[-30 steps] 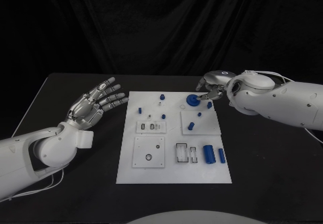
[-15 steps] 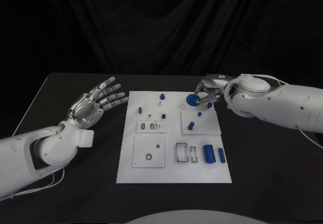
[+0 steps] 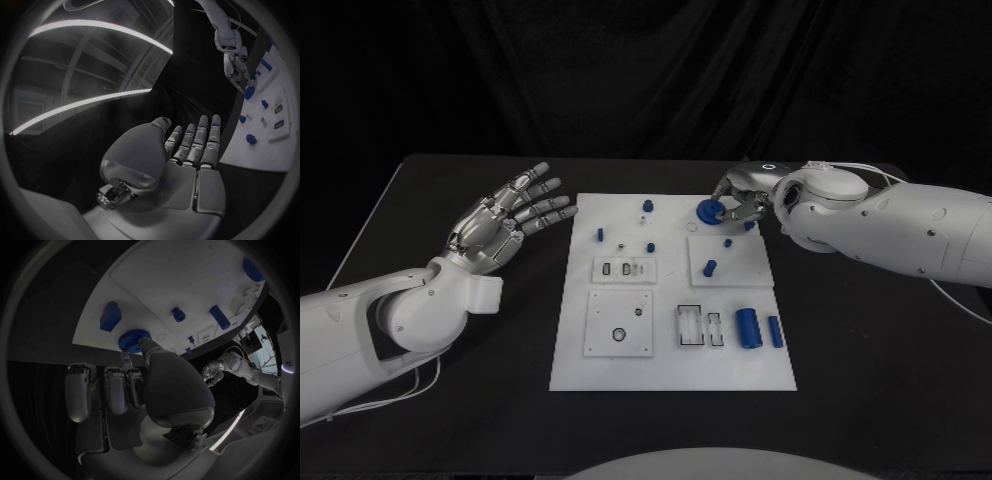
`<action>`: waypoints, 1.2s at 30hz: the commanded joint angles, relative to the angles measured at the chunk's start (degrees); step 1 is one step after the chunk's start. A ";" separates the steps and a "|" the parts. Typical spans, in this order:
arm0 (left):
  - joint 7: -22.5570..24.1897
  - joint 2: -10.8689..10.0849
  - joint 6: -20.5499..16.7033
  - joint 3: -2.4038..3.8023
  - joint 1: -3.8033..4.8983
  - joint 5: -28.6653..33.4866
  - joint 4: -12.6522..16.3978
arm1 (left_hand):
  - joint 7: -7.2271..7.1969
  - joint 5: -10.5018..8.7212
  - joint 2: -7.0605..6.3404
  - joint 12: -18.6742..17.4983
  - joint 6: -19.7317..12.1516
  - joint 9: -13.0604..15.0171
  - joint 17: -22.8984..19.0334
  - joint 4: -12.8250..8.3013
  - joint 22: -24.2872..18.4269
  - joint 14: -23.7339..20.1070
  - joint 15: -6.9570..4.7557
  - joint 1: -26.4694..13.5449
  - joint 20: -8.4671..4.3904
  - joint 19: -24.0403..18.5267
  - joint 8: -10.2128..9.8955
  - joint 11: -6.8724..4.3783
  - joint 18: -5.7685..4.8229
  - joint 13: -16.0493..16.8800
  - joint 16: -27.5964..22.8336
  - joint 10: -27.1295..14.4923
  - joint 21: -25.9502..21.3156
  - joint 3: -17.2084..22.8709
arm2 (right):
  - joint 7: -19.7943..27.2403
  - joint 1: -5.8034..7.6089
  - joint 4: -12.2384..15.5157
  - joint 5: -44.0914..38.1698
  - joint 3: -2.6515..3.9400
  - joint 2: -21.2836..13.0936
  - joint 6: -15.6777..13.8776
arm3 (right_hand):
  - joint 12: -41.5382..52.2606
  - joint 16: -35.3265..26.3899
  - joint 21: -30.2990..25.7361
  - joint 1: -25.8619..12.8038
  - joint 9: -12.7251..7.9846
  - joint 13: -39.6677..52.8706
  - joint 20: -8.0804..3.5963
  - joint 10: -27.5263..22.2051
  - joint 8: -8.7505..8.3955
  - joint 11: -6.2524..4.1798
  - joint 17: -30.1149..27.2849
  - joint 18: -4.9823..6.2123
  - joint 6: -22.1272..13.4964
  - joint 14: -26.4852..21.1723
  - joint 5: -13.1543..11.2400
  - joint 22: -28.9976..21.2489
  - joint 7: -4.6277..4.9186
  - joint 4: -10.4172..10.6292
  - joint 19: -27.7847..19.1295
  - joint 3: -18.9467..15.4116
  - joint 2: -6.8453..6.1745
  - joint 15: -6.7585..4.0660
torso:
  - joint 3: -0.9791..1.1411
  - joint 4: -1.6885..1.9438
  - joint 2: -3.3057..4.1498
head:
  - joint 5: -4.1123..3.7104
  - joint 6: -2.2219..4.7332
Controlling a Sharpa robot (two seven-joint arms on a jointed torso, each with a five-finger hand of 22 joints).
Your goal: Assemble the parts on the task board
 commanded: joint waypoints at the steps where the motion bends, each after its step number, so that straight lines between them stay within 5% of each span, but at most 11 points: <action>1: 4.14 0.12 1.36 0.05 -0.06 0.22 -0.01 | 0.09 0.09 -0.05 0.36 -0.21 0.00 -0.08 -0.03 0.06 -0.04 0.17 -0.58 0.08 -0.31 0.09 0.36 -0.67 -0.08 0.21 0.02 0.36 0.31 | -0.55 -0.68 -0.42 -1.11 -0.18 0.30 1.46 | 0.15 0.14 -0.34 0.04 0.21 15.09 -0.38 6.14 -0.33 -0.39 15.08 -0.60 -0.16 6.01 0.68 8.79 0.01 -0.16 0.71 0.14 0.19 -0.48 | 0.00 -0.07 -0.02 | 0.30 -0.13; 7: 3.71 0.17 1.56 0.05 -0.08 0.22 -0.15 | 0.15 0.07 -0.07 0.42 -0.24 0.00 -0.09 -0.02 0.06 -0.09 0.19 -0.68 0.08 -0.36 0.08 0.47 -0.68 -0.07 0.26 0.07 0.36 0.42 | -0.57 -1.00 -0.76 -1.18 -0.18 0.74 1.00 | 0.15 0.14 -0.53 -1.15 2.14 15.09 -0.95 6.14 1.54 -1.31 15.08 -0.55 3.00 6.01 4.74 8.75 -1.01 0.08 0.65 0.87 0.42 -1.12 | -0.01 -0.02 0.01 | 0.30 -0.16; 8: 3.61 0.19 1.61 0.05 -0.08 0.22 -0.20 | 0.17 0.06 -0.08 0.44 -0.26 0.00 -0.09 -0.02 0.06 -0.10 0.19 -0.71 0.08 -0.38 0.08 0.50 -0.69 -0.07 0.28 0.09 0.36 0.45 | -0.63 -1.04 -0.79 -1.19 -0.18 0.80 0.77 | 0.15 0.14 -0.60 -2.00 3.40 15.09 -1.34 6.14 2.81 -1.87 15.08 -0.54 4.97 6.01 5.06 8.74 -1.79 0.36 0.64 1.01 0.53 -1.61 | 0.01 0.03 0.03 | 0.23 -0.13; 17: 3.19 0.19 1.78 0.05 -0.14 0.26 -0.51 | 0.20 0.05 -0.09 0.45 -0.34 -0.01 -0.10 -0.01 0.06 -0.13 0.21 -0.77 0.09 -0.42 0.05 0.56 -0.70 -0.07 0.30 0.09 0.36 0.51 | -0.60 -1.13 -0.23 -1.56 -0.18 0.40 -1.49 | 0.15 0.14 -0.94 -2.81 9.53 15.09 -2.60 6.14 6.97 -3.17 15.08 -0.48 7.76 6.01 8.63 8.67 -3.18 -0.82 0.56 1.66 0.42 -2.82 | 0.00 0.01 0.02 | 0.36 0.23; 26: 3.13 -0.16 1.61 0.05 -0.18 0.29 -0.46 | 0.20 0.05 -0.09 0.45 -0.34 -0.01 -0.10 -0.01 0.06 -0.13 0.21 -0.77 0.09 -0.42 0.05 0.56 -0.70 -0.07 0.30 0.09 0.36 0.51 | -0.51 -0.58 2.63 -1.70 -0.15 -1.46 -4.70 | 0.15 0.14 -0.94 -3.09 12.81 15.09 -2.90 6.14 8.84 -3.43 15.08 -0.53 7.38 6.01 10.18 8.86 -3.44 -1.42 0.73 2.21 0.40 -3.12 | -0.04 -0.09 -0.01 | 0.81 0.28; 36: 3.03 -0.38 1.35 0.05 -0.19 0.49 -0.31 | 0.26 0.06 -0.06 0.50 -0.26 0.00 -0.12 -0.01 0.06 -0.19 0.23 -0.89 0.10 -0.49 0.07 0.68 -0.72 -0.08 0.38 0.11 0.36 0.69 | -1.42 2.28 7.85 -1.72 -0.15 -4.02 -6.06 | 0.15 0.14 -0.91 -3.80 14.76 15.09 -2.96 6.14 9.33 -3.37 15.08 -0.58 6.21 6.01 12.73 9.04 -3.30 -1.31 0.88 3.01 0.34 -3.14 | -0.05 -0.01 -0.02 | 0.82 0.60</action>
